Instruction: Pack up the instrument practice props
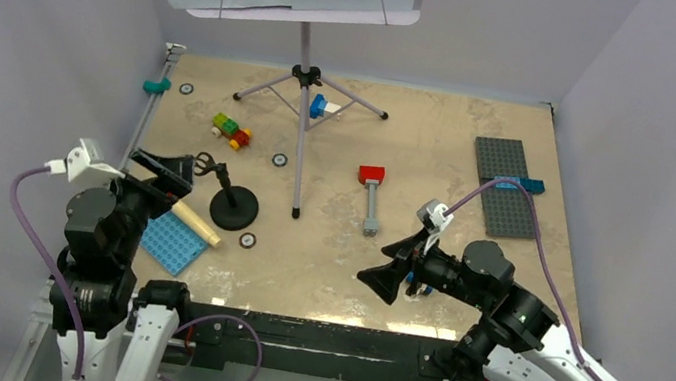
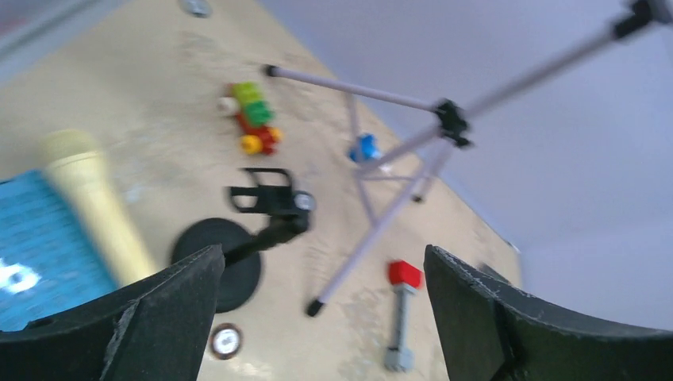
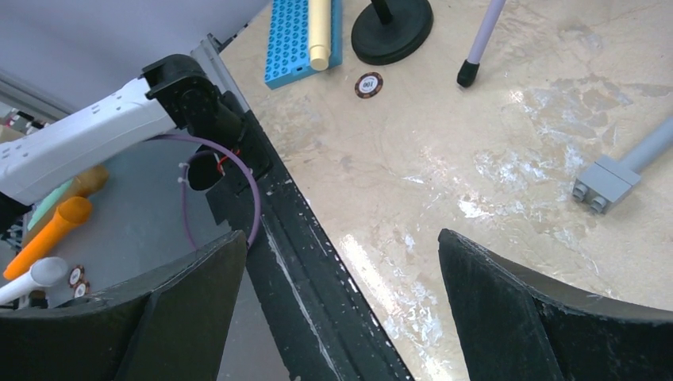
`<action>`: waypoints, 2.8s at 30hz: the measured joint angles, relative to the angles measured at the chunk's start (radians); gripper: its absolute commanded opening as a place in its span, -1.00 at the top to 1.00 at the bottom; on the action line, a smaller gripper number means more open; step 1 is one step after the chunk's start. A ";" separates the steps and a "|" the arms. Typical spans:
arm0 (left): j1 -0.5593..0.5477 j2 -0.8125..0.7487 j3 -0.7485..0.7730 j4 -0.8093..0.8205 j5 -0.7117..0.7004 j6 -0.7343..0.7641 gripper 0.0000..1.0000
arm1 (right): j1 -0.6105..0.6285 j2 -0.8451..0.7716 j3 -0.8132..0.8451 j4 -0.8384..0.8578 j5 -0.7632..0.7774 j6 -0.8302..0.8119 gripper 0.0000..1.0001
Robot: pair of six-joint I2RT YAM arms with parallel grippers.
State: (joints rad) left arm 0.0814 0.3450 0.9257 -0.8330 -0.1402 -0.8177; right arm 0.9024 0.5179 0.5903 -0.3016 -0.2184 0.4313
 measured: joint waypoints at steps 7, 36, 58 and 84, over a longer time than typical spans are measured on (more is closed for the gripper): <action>-0.039 0.104 0.010 0.268 0.344 0.068 -1.00 | 0.000 0.053 0.022 0.002 0.034 -0.020 -0.92; -0.587 1.161 0.190 0.841 -0.102 0.454 -0.57 | 0.000 0.124 0.068 -0.002 0.222 -0.037 -0.87; -0.577 1.340 0.185 1.073 -0.201 0.488 0.82 | 0.000 0.085 0.068 -0.059 0.333 -0.082 -0.87; -0.812 1.210 -0.011 1.205 -0.106 0.476 1.00 | 0.000 -0.011 0.060 -0.160 0.389 -0.082 -0.87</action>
State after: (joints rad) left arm -0.7307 1.5555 0.9142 0.3725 -0.2462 -0.3412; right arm 0.9024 0.5072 0.6502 -0.4614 0.1703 0.3492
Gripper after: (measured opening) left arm 0.213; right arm 0.938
